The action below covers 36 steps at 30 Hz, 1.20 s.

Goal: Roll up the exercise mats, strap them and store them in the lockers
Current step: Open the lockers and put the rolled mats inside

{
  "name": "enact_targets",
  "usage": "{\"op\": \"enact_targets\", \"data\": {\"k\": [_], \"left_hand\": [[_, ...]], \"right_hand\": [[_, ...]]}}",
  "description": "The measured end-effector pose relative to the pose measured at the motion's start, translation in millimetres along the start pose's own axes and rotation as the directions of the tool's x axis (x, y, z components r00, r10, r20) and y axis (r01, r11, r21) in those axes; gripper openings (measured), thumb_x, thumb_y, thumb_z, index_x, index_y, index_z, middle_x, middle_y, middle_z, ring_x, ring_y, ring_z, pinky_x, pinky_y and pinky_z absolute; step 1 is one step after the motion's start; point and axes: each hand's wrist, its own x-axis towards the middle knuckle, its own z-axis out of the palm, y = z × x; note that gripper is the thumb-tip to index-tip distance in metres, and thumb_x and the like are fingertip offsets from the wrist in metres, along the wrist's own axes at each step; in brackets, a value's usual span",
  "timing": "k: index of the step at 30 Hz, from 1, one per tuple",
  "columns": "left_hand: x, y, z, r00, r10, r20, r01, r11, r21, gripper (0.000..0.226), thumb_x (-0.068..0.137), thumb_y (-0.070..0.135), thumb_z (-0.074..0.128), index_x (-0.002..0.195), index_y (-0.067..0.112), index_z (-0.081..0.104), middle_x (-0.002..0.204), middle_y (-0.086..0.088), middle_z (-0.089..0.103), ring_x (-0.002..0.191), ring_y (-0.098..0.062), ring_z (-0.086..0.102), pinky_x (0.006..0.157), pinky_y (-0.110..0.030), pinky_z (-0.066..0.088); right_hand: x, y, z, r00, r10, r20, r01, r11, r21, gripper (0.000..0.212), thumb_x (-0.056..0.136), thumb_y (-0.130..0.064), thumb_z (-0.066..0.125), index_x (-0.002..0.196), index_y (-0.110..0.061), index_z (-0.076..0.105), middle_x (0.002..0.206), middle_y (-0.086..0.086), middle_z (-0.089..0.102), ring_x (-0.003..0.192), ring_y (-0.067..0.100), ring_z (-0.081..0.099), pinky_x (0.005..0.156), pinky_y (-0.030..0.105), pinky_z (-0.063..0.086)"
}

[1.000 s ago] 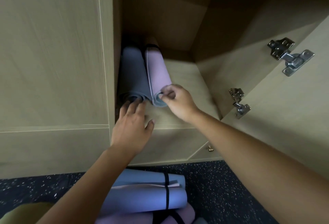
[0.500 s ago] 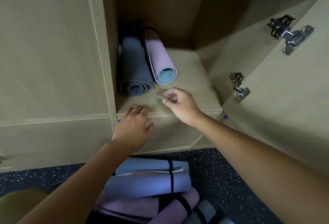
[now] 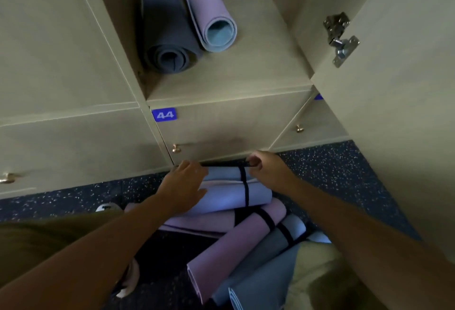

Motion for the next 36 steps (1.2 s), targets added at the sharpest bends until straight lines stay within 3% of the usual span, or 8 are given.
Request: {"op": "enact_targets", "data": {"k": [7,10,14,20,26,30,32,36], "left_hand": [[23,-23,60,0.939,-0.148,0.311,0.120,0.987,0.109,0.078,0.096,0.047,0.063,0.159,0.022,0.025,0.161,-0.007,0.029,0.146,-0.032,0.030,0.112,-0.049,0.041],[37,-27,83,0.919,-0.169,0.357,0.145,0.985,0.092,0.093,0.091,0.048,0.071,0.162,0.021,0.017,0.166,-0.007,0.022,0.150,-0.032,0.024,0.115,-0.051,0.037],[54,-35,110,0.889,-0.209,0.408,0.180,0.978,0.110,0.112,0.082,0.053,0.079,0.164,0.022,0.009,0.169,-0.005,0.015,0.153,-0.031,0.018,0.119,-0.051,0.030],[64,-51,138,0.857,-0.203,0.474,0.122,0.973,0.195,0.119,0.075,0.057,0.083,0.163,0.021,0.011,0.162,-0.006,0.030,0.147,-0.029,0.030,0.121,-0.042,0.023],[58,-54,128,0.865,-0.161,0.475,0.065,0.975,0.211,0.099,0.070,0.058,0.080,0.150,0.030,0.029,0.134,-0.001,0.051,0.121,-0.025,0.054,0.096,-0.042,0.050],[43,-63,91,0.837,-0.172,0.519,-0.002,0.948,0.318,0.099,0.069,0.065,0.077,0.147,0.031,0.028,0.130,0.001,0.053,0.118,-0.022,0.057,0.092,-0.039,0.051],[32,-75,65,0.834,-0.193,0.517,-0.027,0.921,0.389,0.100,0.068,0.067,0.076,0.148,0.031,0.027,0.134,0.001,0.053,0.121,-0.020,0.058,0.093,-0.038,0.052],[7,-107,34,0.785,-0.297,0.544,0.009,0.883,0.468,0.111,0.058,0.075,0.077,0.149,0.035,0.028,0.141,0.002,0.053,0.125,-0.020,0.057,0.101,-0.039,0.051]], "right_hand": [[15,84,41,0.943,0.194,0.269,-0.172,0.979,-0.106,0.068,0.095,-0.031,0.072,0.150,-0.007,0.041,0.148,0.016,0.045,0.133,0.029,0.047,0.099,0.027,0.038],[34,106,51,0.937,0.237,0.259,-0.212,0.970,-0.119,0.074,0.094,-0.035,0.072,0.153,-0.010,0.036,0.153,0.019,0.041,0.137,0.034,0.044,0.108,0.037,0.041],[61,120,71,0.949,0.241,0.204,-0.233,0.970,-0.065,0.073,0.094,-0.040,0.070,0.152,-0.012,0.038,0.152,0.018,0.042,0.135,0.035,0.046,0.107,0.042,0.044],[95,114,98,0.955,0.197,0.223,-0.211,0.977,0.041,0.070,0.095,-0.042,0.069,0.152,-0.014,0.038,0.150,0.012,0.044,0.135,0.030,0.047,0.103,0.037,0.044],[111,100,96,0.941,0.255,0.221,-0.287,0.949,0.128,0.062,0.097,-0.043,0.065,0.147,-0.014,0.045,0.145,0.008,0.048,0.127,0.025,0.052,0.088,0.029,0.037],[130,91,100,0.865,0.438,0.245,-0.499,0.801,0.329,0.041,0.096,-0.041,0.067,0.114,-0.006,0.061,0.110,0.011,0.060,0.105,0.024,0.059,0.094,0.034,0.044],[131,82,106,0.787,0.517,0.337,-0.617,0.670,0.413,0.053,0.096,-0.040,0.067,0.128,0.001,0.057,0.121,0.017,0.063,0.111,0.032,0.063,0.103,0.044,0.051],[115,61,123,0.690,0.489,0.534,-0.724,0.459,0.515,0.033,0.101,-0.025,0.063,0.125,-0.004,0.051,0.115,0.020,0.062,0.099,0.033,0.065,0.079,0.040,0.058]]}}
